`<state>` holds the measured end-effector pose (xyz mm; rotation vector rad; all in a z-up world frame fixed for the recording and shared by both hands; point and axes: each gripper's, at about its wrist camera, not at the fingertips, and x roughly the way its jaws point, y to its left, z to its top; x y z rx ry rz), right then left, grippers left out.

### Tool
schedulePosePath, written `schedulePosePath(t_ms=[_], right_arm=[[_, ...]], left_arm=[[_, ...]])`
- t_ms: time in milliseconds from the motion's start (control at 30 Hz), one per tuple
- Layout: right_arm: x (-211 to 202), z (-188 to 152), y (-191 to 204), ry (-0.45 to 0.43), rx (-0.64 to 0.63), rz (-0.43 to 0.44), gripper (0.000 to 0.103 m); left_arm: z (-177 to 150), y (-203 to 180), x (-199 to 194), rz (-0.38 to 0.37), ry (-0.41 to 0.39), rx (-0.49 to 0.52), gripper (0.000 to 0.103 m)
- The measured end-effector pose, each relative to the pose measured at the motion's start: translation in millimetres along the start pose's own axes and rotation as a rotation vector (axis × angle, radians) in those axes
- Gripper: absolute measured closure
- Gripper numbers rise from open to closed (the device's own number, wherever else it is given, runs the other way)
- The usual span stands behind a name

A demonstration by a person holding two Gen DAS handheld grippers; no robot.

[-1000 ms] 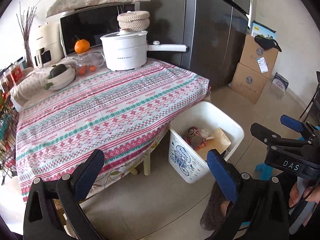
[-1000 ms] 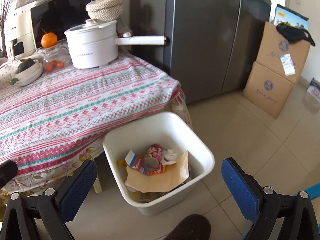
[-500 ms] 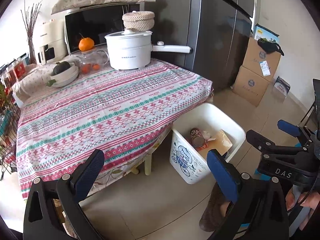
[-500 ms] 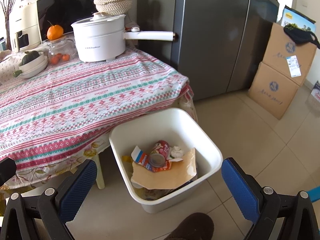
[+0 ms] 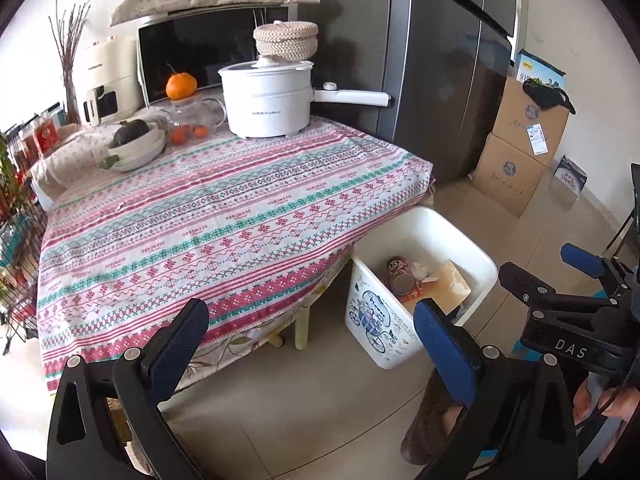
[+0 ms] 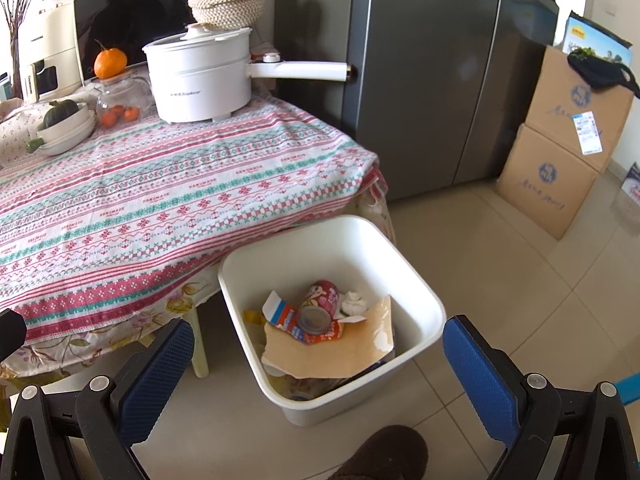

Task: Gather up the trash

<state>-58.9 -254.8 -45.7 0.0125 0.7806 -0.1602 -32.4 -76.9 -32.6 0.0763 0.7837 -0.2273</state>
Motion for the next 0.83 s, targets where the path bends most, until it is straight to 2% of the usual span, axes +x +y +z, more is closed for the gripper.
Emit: schedulePosePath(t_ms=[500, 833], right_arm=[[1.3, -0.7, 0.3, 0.008, -0.001, -0.007, 0.001], [3.8, 1.5, -1.7, -0.004, 0.007, -0.039, 0.001]], left_arm=[[-0.7, 2.3, 3.4, -0.007, 0.023, -0.017, 0.0], [0.7, 10.2, 8.9, -0.008, 0.06, -0.068, 0.0]])
